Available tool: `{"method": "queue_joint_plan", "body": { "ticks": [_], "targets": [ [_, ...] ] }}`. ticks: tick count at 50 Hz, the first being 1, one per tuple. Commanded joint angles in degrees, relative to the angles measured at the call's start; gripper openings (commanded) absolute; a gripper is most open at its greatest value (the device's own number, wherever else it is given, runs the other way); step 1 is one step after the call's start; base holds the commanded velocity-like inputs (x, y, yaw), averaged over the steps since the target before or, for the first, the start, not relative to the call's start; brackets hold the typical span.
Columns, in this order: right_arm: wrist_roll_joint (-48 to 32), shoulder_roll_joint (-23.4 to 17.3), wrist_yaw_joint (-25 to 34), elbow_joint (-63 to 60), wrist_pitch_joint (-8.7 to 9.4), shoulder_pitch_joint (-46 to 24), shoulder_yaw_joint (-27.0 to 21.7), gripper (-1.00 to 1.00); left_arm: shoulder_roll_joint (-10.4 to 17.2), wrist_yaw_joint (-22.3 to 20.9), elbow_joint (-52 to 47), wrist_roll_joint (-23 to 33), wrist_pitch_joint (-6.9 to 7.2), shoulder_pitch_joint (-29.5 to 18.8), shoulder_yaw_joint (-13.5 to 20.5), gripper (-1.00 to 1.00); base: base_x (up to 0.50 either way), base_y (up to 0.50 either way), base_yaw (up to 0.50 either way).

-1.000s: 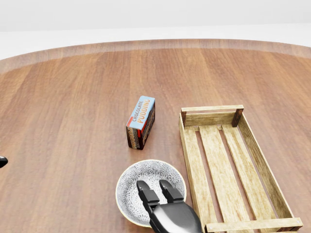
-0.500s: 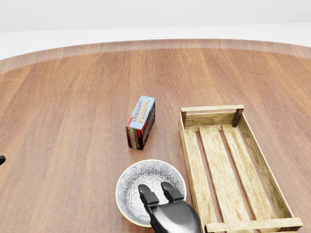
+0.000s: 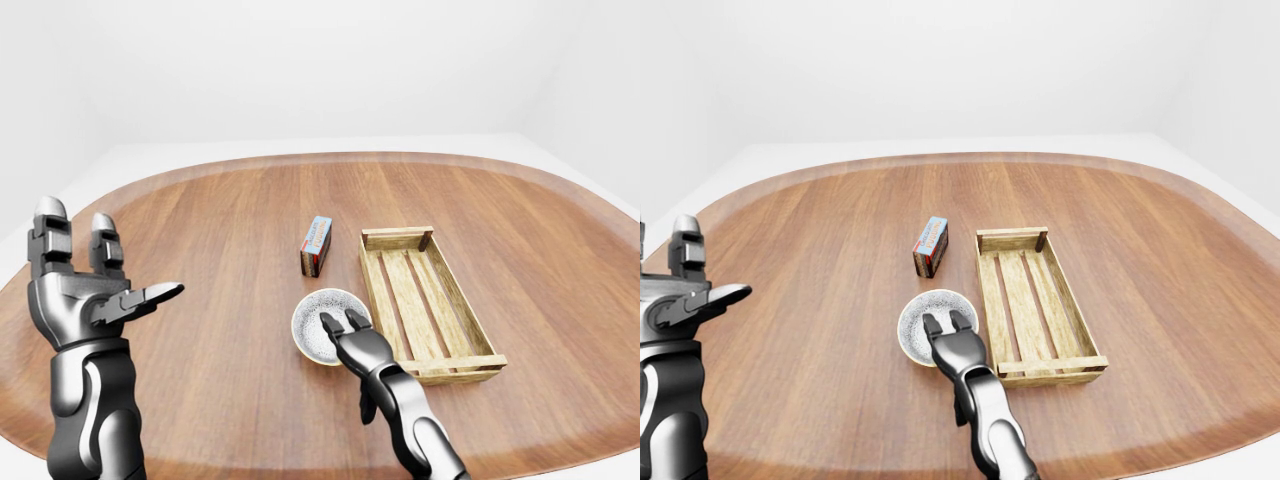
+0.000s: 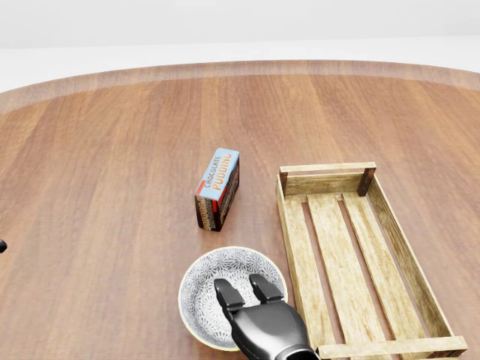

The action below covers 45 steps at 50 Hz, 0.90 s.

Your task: Pick up the bowl on the left and put it in the tray.

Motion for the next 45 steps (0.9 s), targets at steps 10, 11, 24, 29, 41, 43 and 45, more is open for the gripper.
{"method": "queue_joint_plan", "body": {
  "ticks": [10, 11, 24, 29, 41, 43, 45],
  "targets": [
    [-0.48, 1.23, -1.58, 4.31, 0.00, -1.75, -0.15, 1.00, -0.02, -0.43, 0.81, -0.13, 0.00, 0.22, 0.08, 1.00, 0.00, 0.00, 0.00],
    [-0.48, 1.30, -1.94, 4.89, 0.00, -1.92, -0.15, 1.00, 0.00, -0.45, 0.90, -0.15, 0.00, 0.19, 0.09, 1.00, 0.00, 0.00, 0.00],
    [0.26, 1.64, -3.44, 8.12, 0.00, -2.60, -0.07, 1.00, 0.03, -0.43, 0.95, -0.28, 0.00, 0.21, 0.10, 1.00, 0.00, 0.00, 0.00],
    [0.38, 1.76, -4.05, 9.30, 0.00, -2.70, 0.03, 1.00, -0.12, -0.45, 0.69, -0.09, 0.00, 0.38, -0.06, 1.00, 0.00, 0.00, 0.00],
    [0.02, 2.05, -3.75, 10.29, 0.00, -3.52, 0.07, 1.00, -0.23, -0.44, 0.67, 0.06, 0.00, 0.33, -0.15, 1.00, 0.00, 0.00, 0.00],
    [0.17, 2.06, -4.04, 11.04, 0.00, -3.83, -0.18, 1.00, -0.16, -0.37, 0.62, -0.01, 0.00, 0.27, -0.12, 1.00, 0.00, 0.00, 0.00],
    [0.16, 2.04, -4.09, 11.51, 0.00, -4.13, -0.37, 1.00, -0.12, -0.38, 0.63, -0.09, 0.00, 0.27, -0.03, 1.00, 0.00, 0.00, 0.00]
  ]
}}
